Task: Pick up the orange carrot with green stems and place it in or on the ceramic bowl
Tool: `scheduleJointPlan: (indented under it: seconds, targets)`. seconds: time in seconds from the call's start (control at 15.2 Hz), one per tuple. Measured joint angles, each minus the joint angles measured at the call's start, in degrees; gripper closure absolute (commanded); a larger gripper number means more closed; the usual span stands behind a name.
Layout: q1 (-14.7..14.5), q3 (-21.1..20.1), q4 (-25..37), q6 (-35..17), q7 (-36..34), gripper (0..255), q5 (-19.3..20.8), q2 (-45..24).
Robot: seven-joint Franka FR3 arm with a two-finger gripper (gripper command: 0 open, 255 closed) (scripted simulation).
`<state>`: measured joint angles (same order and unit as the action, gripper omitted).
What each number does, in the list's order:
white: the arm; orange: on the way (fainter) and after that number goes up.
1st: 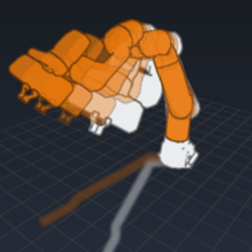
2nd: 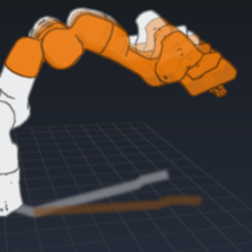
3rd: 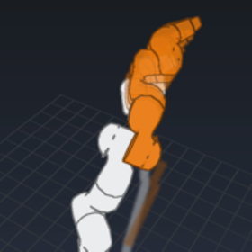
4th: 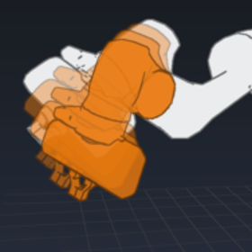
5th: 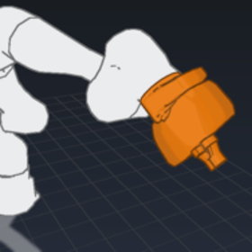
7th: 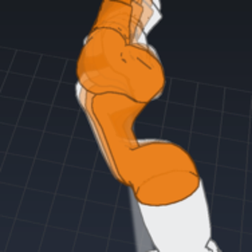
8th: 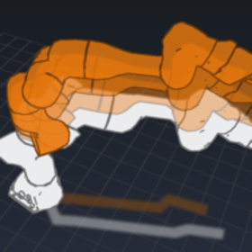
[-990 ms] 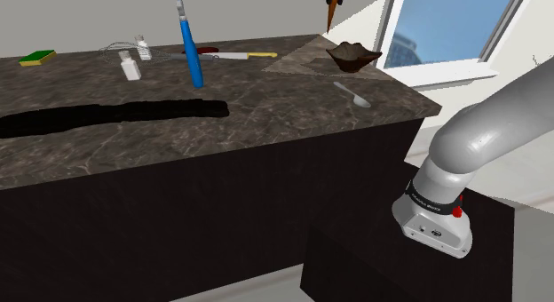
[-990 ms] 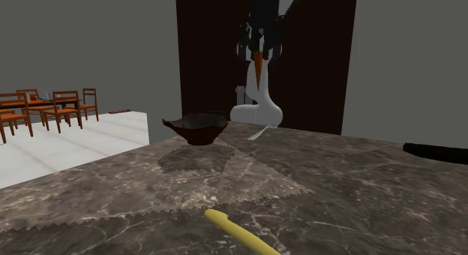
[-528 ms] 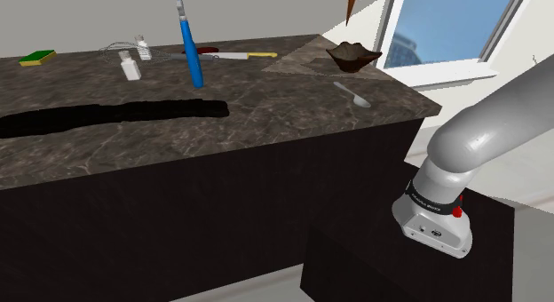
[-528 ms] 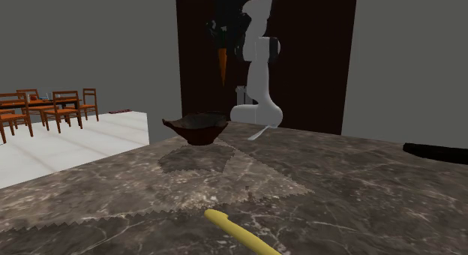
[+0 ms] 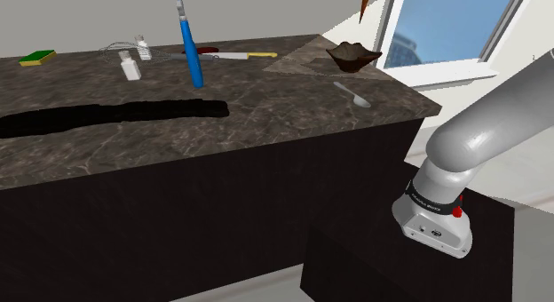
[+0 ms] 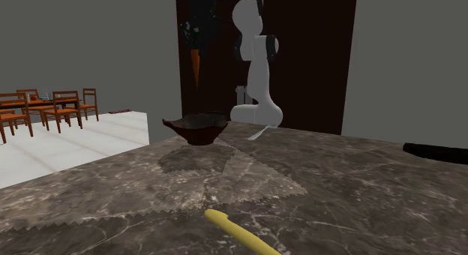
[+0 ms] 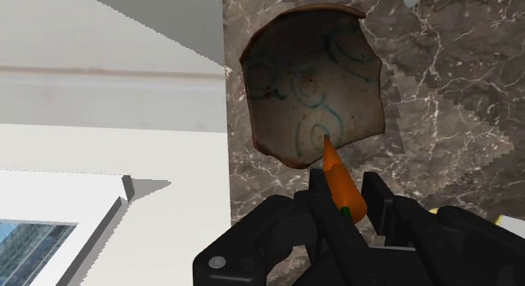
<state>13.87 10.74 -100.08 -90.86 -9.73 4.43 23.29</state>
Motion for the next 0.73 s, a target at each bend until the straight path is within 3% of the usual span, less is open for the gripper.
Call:
scheduleJointPlan:
  seconds: [0.73]
  targets:
    - [0.4, 0.1, -12.1, -8.5, -0.4, 255, 0.7, 3.7]
